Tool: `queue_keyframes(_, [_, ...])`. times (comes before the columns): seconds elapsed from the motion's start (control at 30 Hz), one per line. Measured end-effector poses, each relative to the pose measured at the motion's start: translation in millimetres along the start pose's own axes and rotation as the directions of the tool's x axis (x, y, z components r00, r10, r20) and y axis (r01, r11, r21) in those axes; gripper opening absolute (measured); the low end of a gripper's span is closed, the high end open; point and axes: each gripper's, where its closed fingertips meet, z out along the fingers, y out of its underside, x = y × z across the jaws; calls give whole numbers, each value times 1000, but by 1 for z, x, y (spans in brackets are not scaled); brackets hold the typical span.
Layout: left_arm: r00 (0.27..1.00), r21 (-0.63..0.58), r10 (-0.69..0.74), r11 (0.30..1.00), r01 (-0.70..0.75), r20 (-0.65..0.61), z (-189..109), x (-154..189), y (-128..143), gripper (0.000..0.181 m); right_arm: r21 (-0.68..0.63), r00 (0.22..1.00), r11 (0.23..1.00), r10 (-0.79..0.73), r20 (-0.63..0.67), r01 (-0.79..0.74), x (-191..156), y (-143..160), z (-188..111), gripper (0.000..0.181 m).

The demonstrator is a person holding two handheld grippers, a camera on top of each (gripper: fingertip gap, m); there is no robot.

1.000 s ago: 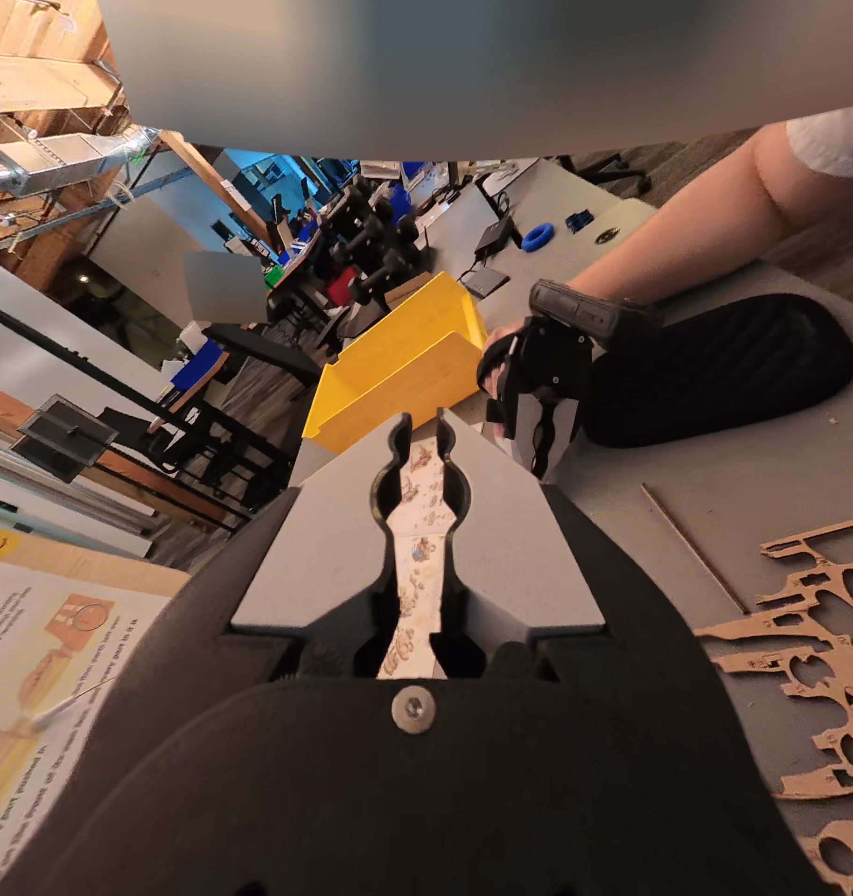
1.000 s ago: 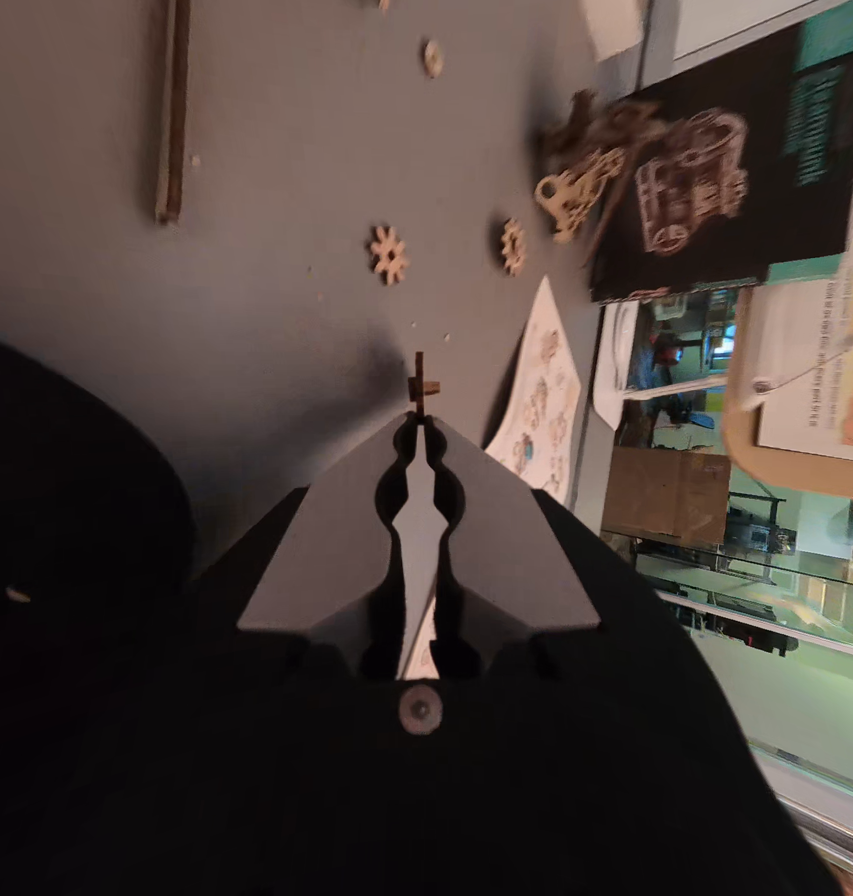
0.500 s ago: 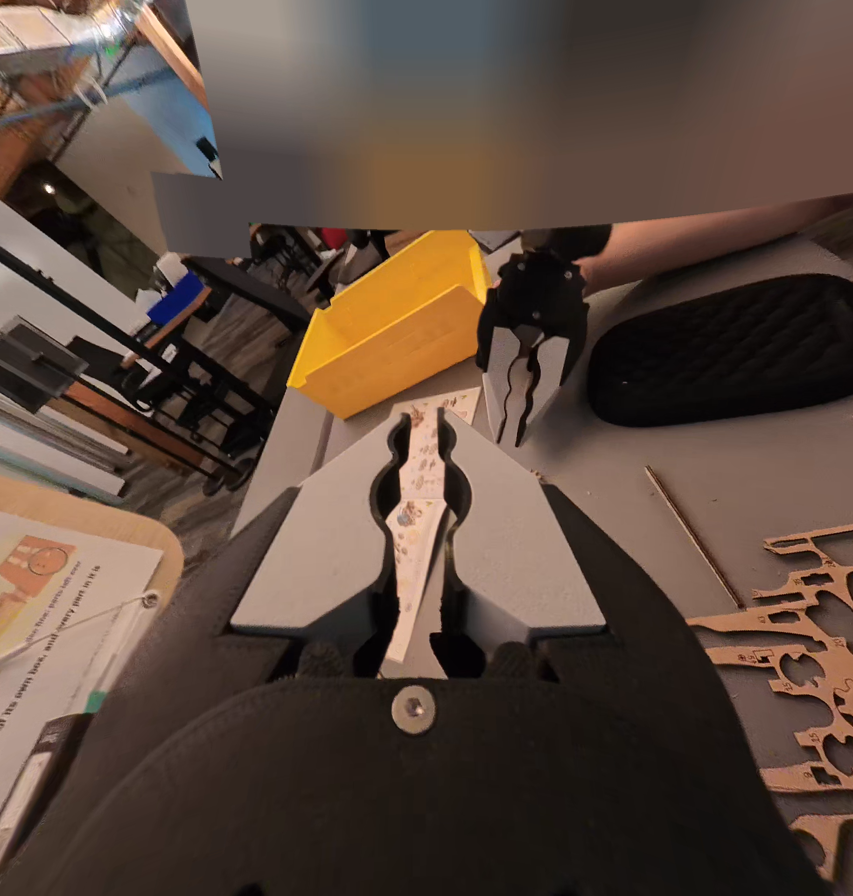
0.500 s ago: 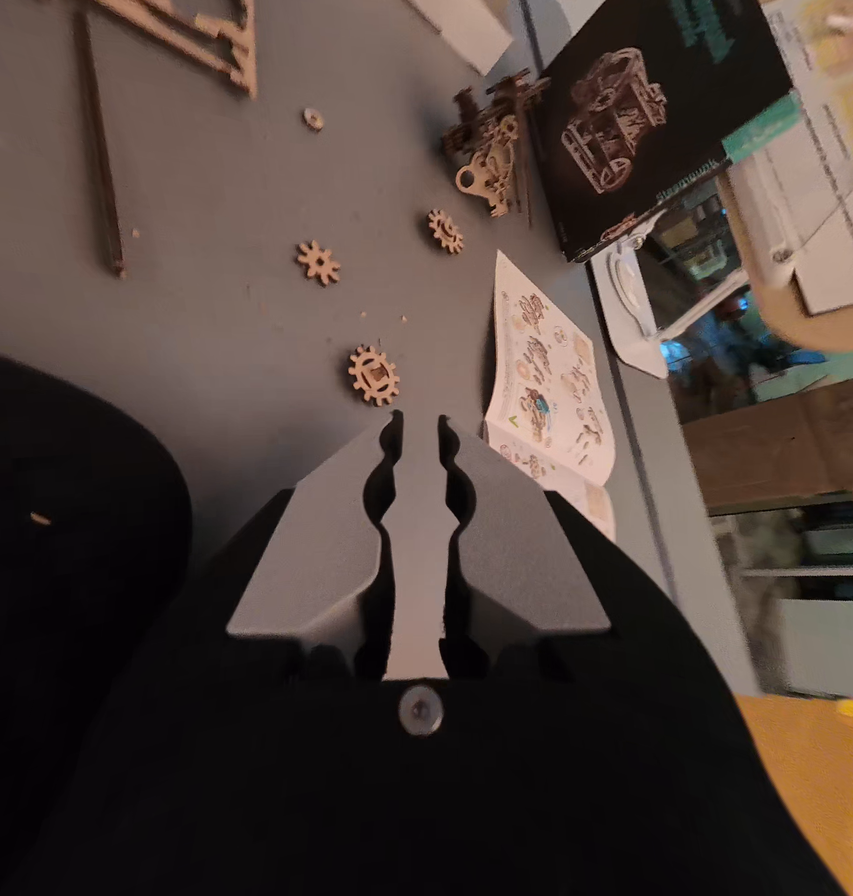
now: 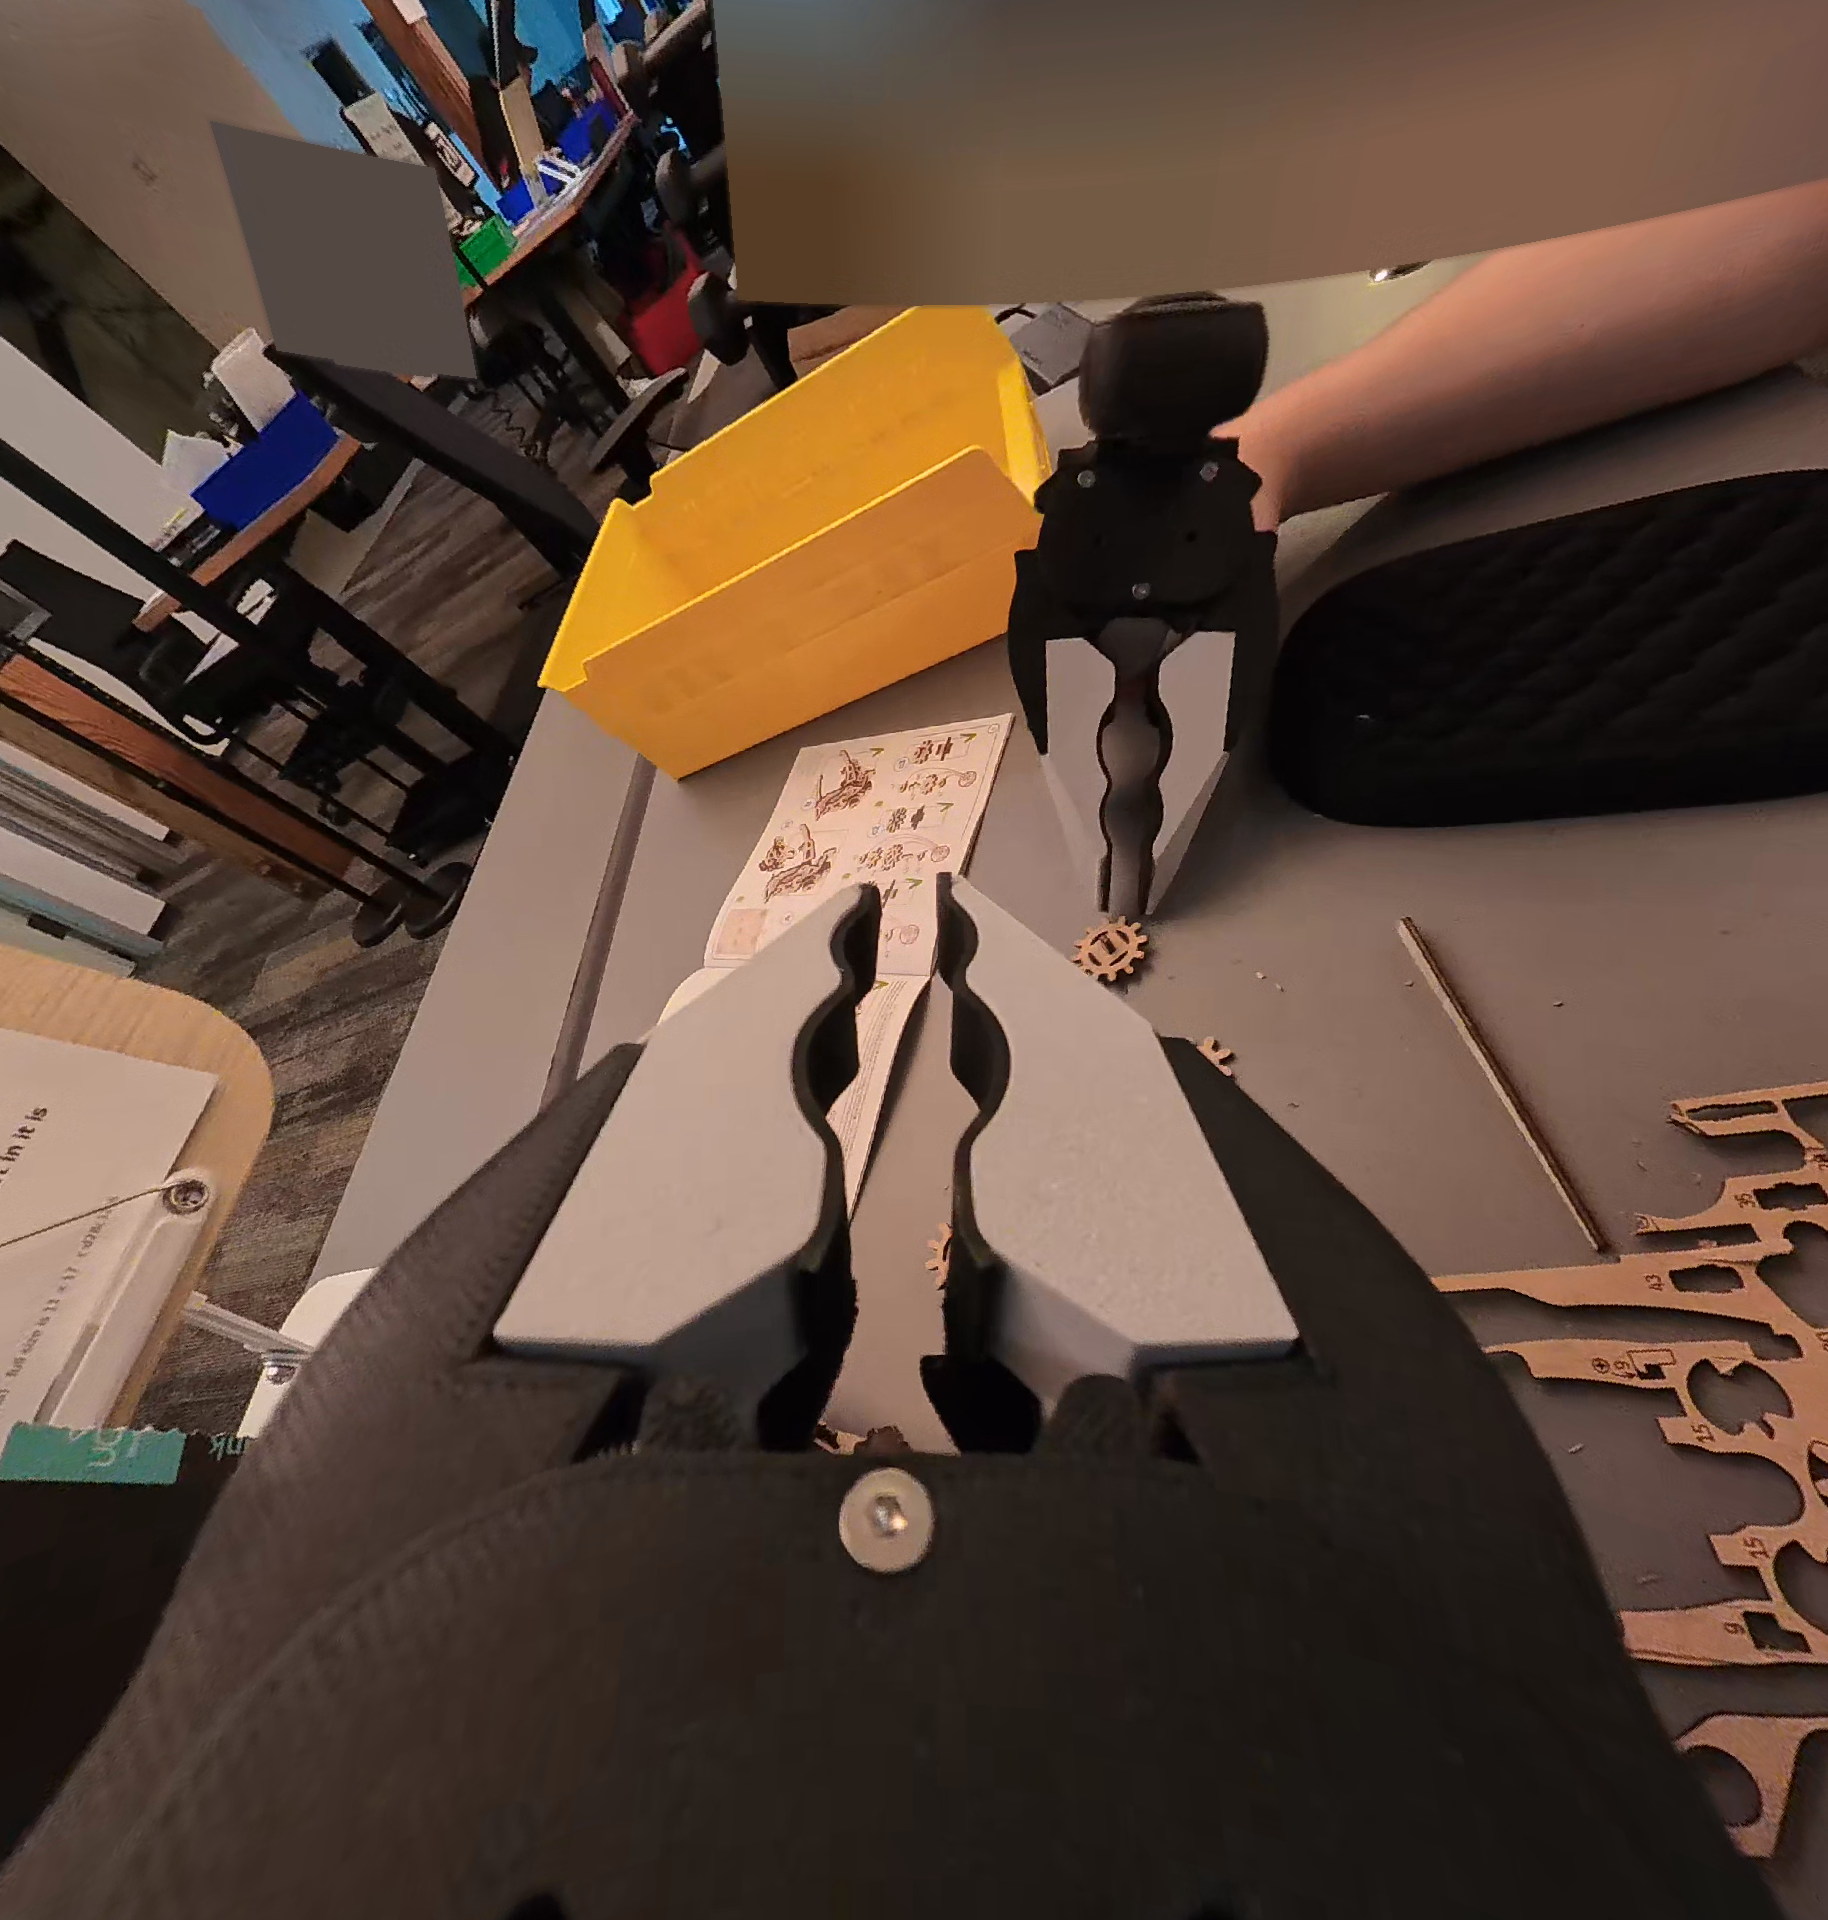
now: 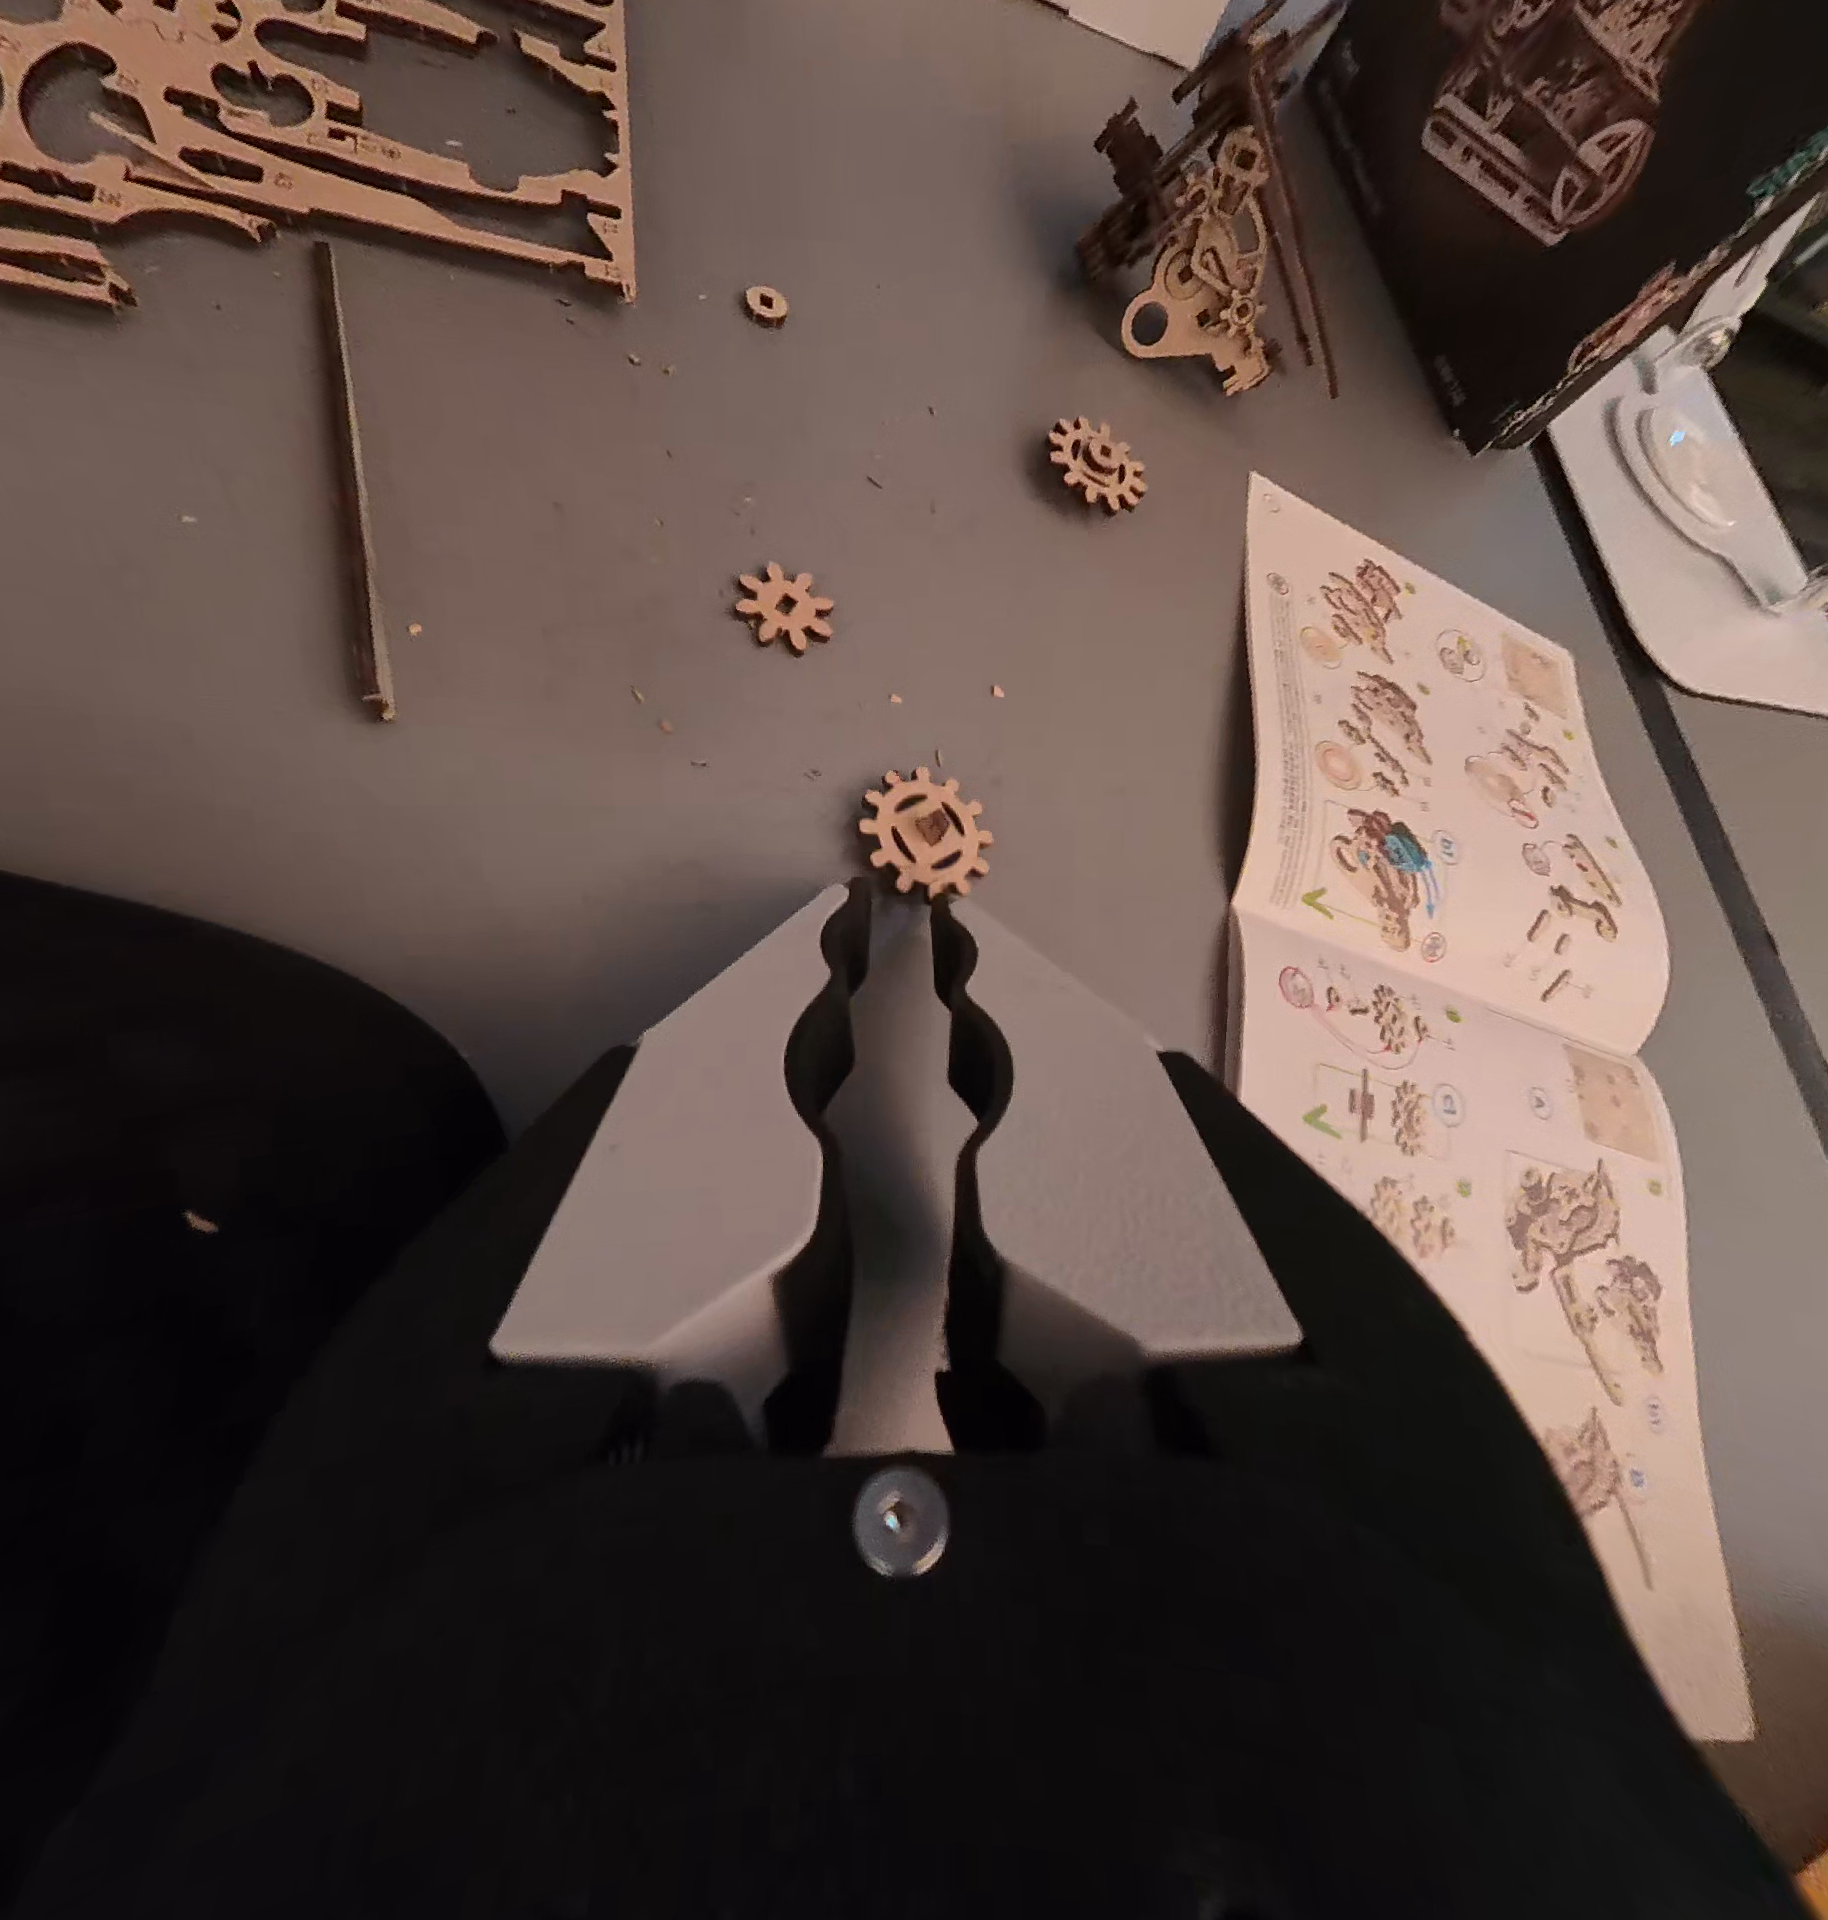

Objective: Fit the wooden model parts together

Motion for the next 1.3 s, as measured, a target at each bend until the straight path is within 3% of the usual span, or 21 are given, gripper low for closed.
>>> queue_keyframes(0.2, [1000, -8, -5, 1000, 5, -2, 0, -1, 5, 8, 11, 997, 1000, 13, 70, -14, -12, -4, -1, 10])
queue_keyframes(0.43, [999, -39, -26, 999, 25, -22, 10, 3, 16, 7, 26, 996, 996, 87, -30, -86, 11, 0, -5, 16])
queue_keyframes(0.6, [999, -61, -18, 998, 17, -29, 13, 4, 20, 7, -36, 978, 980, 196, 66, -194, -2, 2, 2, 23])
queue_keyframes(0.77, [1000, -61, -13, 998, 12, -15, 10, 1, 19, 7, -32, 969, 980, 199, 143, -196, -15, -4, 2, 22])
queue_keyframes(0.97, [1000, -76, -8, 997, 7, -10, 8, 0, 22, 7, 3, 961, 973, 229, 158, -233, -13, -5, -5, 22])
queue_keyframes(1.1, [1000, -133, 17, 991, -19, -15, 9, 1, 32, 7, -7, 964, 974, 224, 142, -226, -10, 4, -12, 22])
queue_keyframes(1.3, [994, -240, 34, 969, -58, -103, 14, 18, 53, 6, -31, 996, 999, 8, -89, -10, 15, 14, -18, 23])
